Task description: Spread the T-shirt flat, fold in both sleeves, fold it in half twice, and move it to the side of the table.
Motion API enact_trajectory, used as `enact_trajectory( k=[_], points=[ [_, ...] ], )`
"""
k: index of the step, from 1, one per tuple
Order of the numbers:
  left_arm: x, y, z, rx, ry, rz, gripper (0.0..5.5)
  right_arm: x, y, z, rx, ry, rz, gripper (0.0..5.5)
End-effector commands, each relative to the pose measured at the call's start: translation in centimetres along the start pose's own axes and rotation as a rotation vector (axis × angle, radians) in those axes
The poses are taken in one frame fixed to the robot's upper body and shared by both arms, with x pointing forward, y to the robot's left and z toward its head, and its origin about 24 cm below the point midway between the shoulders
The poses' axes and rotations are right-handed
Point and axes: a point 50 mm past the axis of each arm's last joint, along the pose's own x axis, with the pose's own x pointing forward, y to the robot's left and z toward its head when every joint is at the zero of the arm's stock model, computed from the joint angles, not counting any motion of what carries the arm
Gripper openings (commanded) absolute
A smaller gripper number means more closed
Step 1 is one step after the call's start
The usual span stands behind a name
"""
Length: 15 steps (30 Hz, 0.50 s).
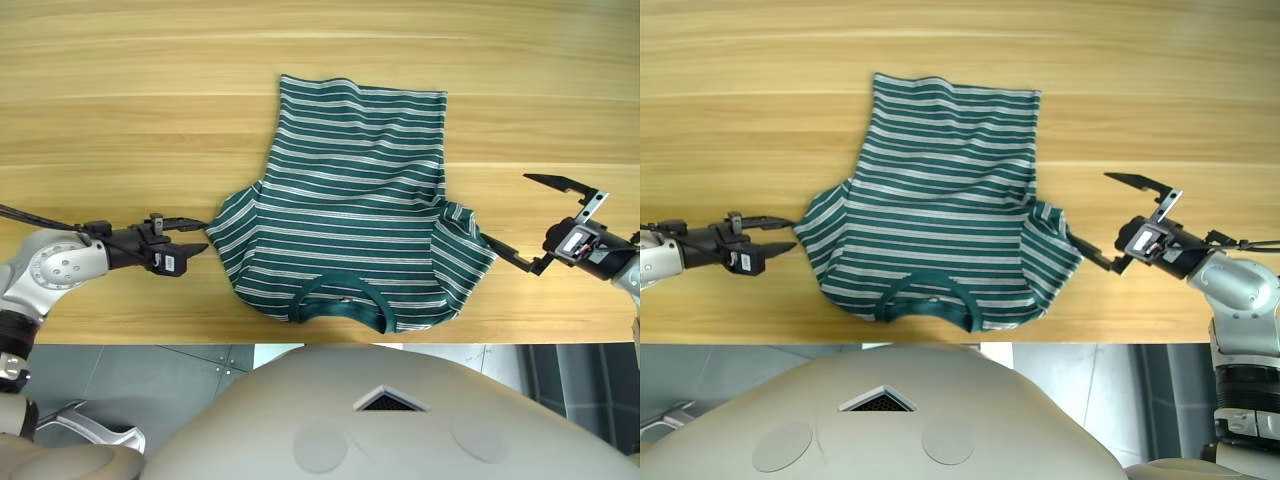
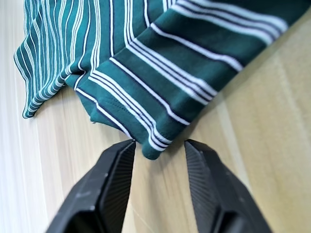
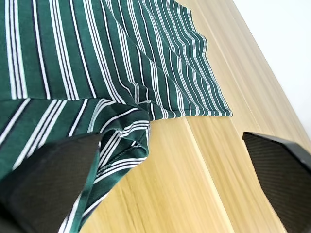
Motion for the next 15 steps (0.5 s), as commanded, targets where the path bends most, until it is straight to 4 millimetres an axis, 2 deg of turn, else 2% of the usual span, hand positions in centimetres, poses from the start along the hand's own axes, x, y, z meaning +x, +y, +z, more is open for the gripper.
enact_trajectory(
  k=[1, 8, 15],
  points=[
    [0.93, -2.77, -0.94, -0.037, 0.071, -0.142, 1.25, 0.25, 0.0, 0.31, -0.008, -0.018, -0.001, 5.4],
    [1.12, -2.71, -1.12, -0.032, 0.068, -0.131, 0.11, 0.34, 0.1, 0.34, -0.007, -0.022, 0.002, 5.4],
    [1.37, -2.68, -0.39, -0.036, 0.013, -0.112, 0.02, 0.45, 0.18, 0.31, -0.003, -0.025, 0.0, 5.4]
  ],
)
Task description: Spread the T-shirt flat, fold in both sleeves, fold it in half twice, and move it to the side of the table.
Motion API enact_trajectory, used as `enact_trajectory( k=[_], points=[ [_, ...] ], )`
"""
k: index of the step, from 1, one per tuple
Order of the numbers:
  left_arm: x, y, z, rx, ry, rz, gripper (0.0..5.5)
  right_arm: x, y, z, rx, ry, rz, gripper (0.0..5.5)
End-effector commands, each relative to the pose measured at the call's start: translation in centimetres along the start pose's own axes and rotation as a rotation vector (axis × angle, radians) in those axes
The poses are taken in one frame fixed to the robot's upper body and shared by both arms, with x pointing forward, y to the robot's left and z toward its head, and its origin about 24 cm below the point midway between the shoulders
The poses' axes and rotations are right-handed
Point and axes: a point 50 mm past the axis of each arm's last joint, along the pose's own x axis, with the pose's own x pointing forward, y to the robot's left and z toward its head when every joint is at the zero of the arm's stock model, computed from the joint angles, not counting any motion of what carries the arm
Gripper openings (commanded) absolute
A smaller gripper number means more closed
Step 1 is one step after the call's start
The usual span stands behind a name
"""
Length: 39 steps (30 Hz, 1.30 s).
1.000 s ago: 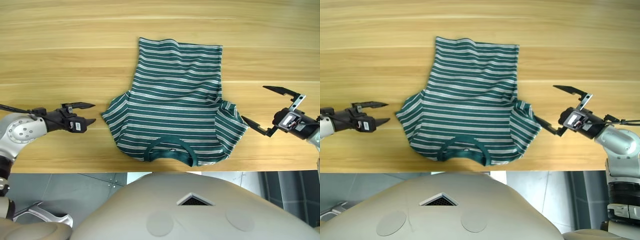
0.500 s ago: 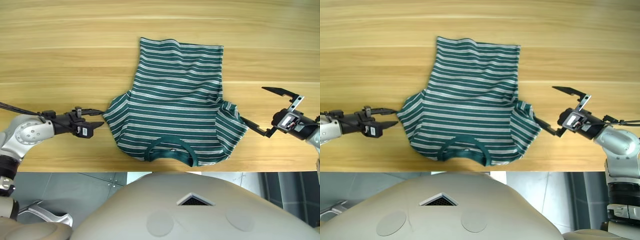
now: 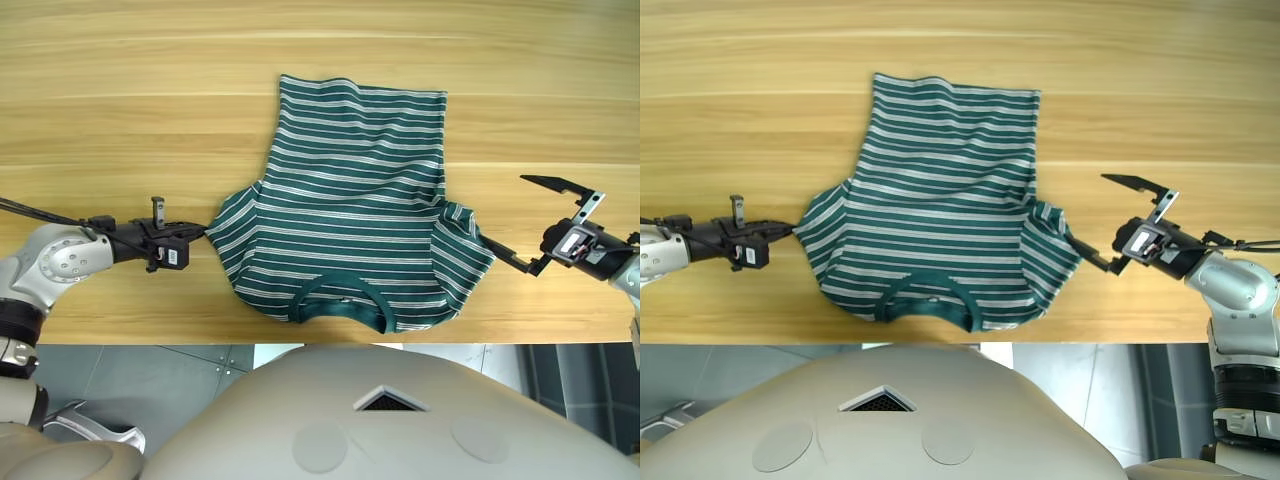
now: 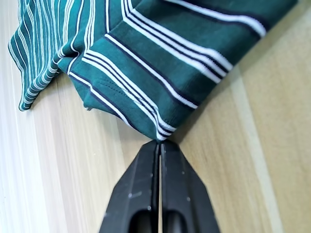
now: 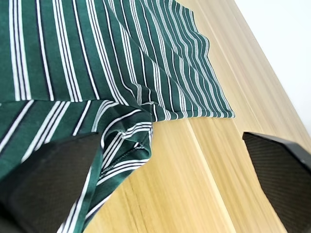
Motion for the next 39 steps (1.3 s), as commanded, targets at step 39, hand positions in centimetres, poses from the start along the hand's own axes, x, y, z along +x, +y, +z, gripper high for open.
enact_trajectory(
  k=[39],
  points=[
    [0.3, 3.2, 4.9, 0.047, -0.213, 0.214, 0.02, 0.9, 0.5, 0.6, -0.004, -0.05, 0.008, 5.4]
  ],
)
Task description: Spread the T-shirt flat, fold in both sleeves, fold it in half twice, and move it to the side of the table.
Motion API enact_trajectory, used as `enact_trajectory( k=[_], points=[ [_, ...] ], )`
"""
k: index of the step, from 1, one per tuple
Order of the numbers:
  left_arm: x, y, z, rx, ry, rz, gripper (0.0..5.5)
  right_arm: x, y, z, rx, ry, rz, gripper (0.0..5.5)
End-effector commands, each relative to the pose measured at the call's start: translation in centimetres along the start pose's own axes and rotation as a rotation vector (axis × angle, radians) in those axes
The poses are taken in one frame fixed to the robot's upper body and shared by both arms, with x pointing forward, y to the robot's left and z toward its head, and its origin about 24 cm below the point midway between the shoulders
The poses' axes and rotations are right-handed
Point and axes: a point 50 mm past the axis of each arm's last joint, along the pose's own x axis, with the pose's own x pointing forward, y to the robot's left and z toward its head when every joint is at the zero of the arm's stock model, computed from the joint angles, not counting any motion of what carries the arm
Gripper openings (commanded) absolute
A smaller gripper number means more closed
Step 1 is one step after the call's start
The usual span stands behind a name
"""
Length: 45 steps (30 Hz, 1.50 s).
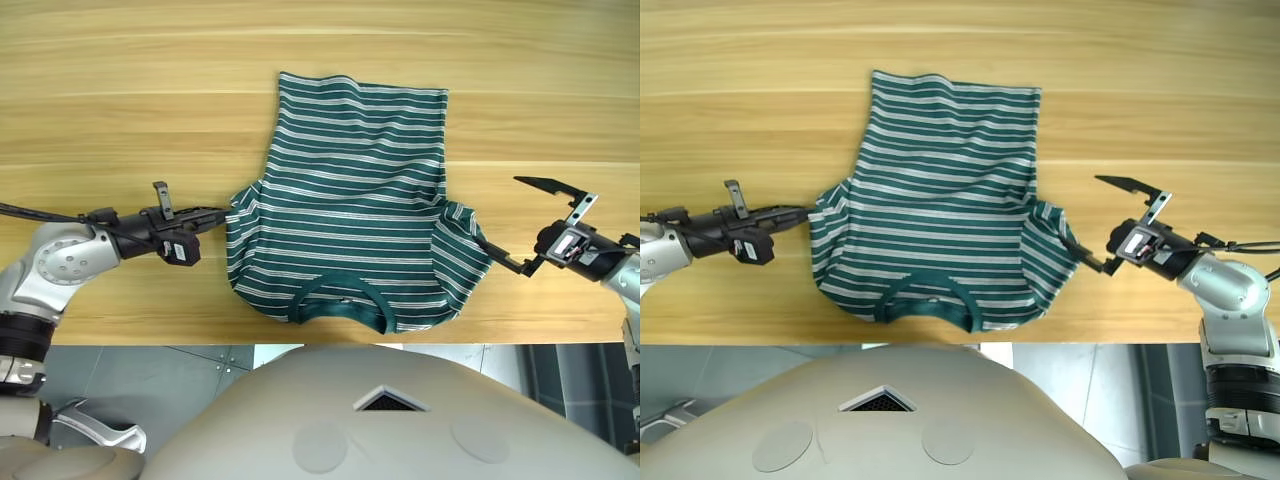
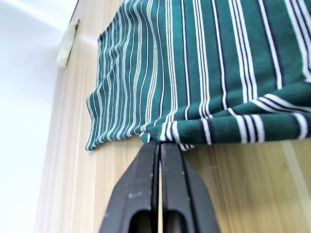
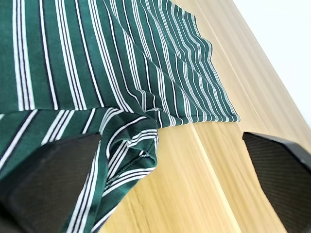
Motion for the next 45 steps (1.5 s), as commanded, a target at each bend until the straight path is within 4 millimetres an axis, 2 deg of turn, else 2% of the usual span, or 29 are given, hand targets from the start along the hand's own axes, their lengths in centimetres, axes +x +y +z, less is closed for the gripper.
enact_trajectory(
  k=[1, 18, 23, 30, 35, 39, 45],
  points=[
    [0.9, -0.2, 0.6, 0.008, -0.018, -0.03, 0.02, 0.3, -0.1, 0.4, -0.018, -0.022, 0.007, 5.4],
    [6.5, 0.4, 3.0, -0.006, -0.125, 0.009, 0.02, 0.6, 0.1, 0.8, -0.02, -0.039, 0.009, 5.4],
    [8.1, 0.2, 3.2, -0.023, -0.116, 0.026, 0.02, 0.6, 0.0, 0.9, -0.021, -0.041, 0.006, 5.4],
    [9.7, -1.6, 3.3, -0.046, -0.091, -0.017, 0.02, 0.8, 0.0, 1.0, -0.022, -0.047, 0.007, 5.4],
    [9.2, -3.4, 3.5, -0.091, -0.114, -0.141, 0.02, 0.8, 0.2, 1.0, -0.009, -0.052, 0.019, 5.4],
    [8.8, -3.7, 3.5, -0.117, -0.125, -0.182, 0.69, 0.9, 0.3, 1.1, 0.011, -0.062, 0.036, 5.4],
    [8.7, -2.8, 3.6, -0.174, -0.152, -0.132, 1.52, 1.0, 0.2, 1.2, 0.026, -0.067, 0.025, 5.4]
  ],
)
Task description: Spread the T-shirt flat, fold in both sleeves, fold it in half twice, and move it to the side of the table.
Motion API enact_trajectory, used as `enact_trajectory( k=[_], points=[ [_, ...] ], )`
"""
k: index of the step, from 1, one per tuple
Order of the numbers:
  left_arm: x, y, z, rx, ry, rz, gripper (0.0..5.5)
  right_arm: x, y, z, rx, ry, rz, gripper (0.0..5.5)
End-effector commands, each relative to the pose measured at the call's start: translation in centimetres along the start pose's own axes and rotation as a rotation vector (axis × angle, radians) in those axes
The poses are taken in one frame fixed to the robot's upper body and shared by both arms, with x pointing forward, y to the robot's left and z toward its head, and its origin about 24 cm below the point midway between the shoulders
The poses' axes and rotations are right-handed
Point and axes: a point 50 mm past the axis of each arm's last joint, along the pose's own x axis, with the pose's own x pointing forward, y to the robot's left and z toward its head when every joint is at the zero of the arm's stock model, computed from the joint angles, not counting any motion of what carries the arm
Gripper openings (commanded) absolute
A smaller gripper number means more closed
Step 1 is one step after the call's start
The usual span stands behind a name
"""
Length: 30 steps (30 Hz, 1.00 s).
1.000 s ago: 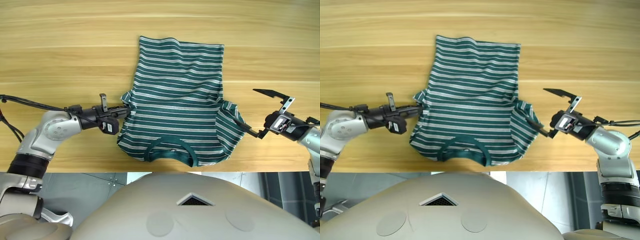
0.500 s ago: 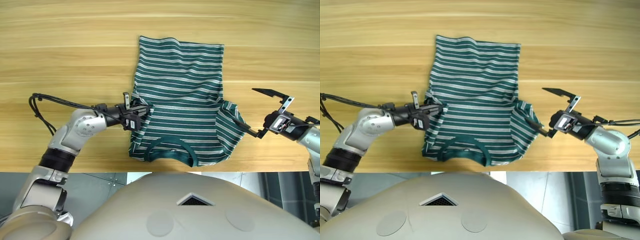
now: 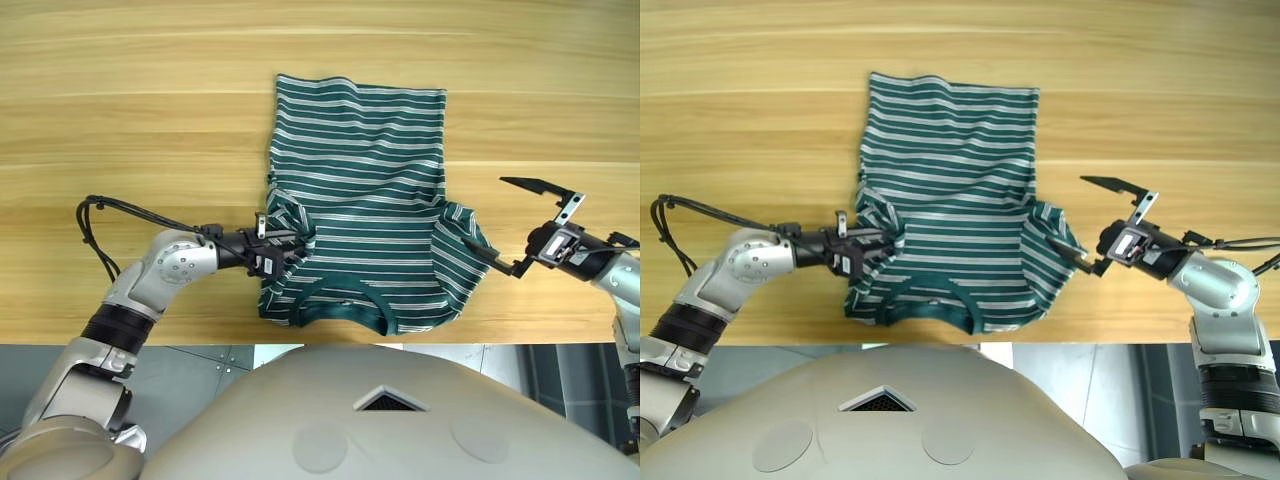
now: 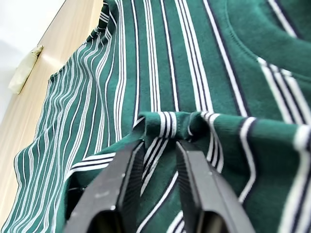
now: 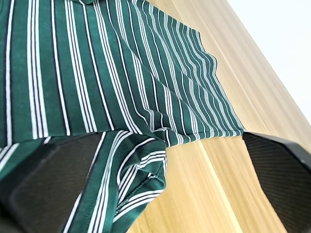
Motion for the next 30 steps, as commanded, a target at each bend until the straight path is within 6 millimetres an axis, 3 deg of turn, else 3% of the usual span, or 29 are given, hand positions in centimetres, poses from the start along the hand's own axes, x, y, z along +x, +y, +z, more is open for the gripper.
enact_trajectory(
  k=[1, 7, 12, 17, 26, 28, 30],
  points=[
    [-0.3, 0.1, 0.2, -0.044, -0.025, 0.004, 1.66, 0.2, -0.2, 0.2, 0.007, -0.016, -0.003, 5.4],
    [-0.1, 0.5, 0.0, -0.082, -0.049, 0.052, 2.73, -0.1, 0.0, -0.9, 0.006, 0.067, 0.017, 5.4],
    [0.4, 0.1, 0.0, -0.105, -0.051, 0.082, 3.45, -3.3, -1.5, -1.4, -0.133, 0.271, -0.025, 5.4],
    [0.8, 0.0, -0.3, -0.114, -0.043, 0.106, 4.22, -5.3, -0.6, -1.1, -0.22, 0.401, 0.077, 5.4],
    [1.2, -0.1, -0.4, -0.123, -0.027, 0.148, 5.37, -4.3, 1.0, -1.1, -0.231, 0.425, 0.206, 5.4],
    [1.3, 0.1, -0.5, -0.121, -0.028, 0.151, 5.37, -3.8, 1.2, -1.5, -0.225, 0.429, 0.217, 5.4],
    [1.4, 0.2, -0.5, -0.117, -0.03, 0.151, 5.4, -3.4, 1.4, -1.8, -0.221, 0.434, 0.226, 5.05]
  ],
)
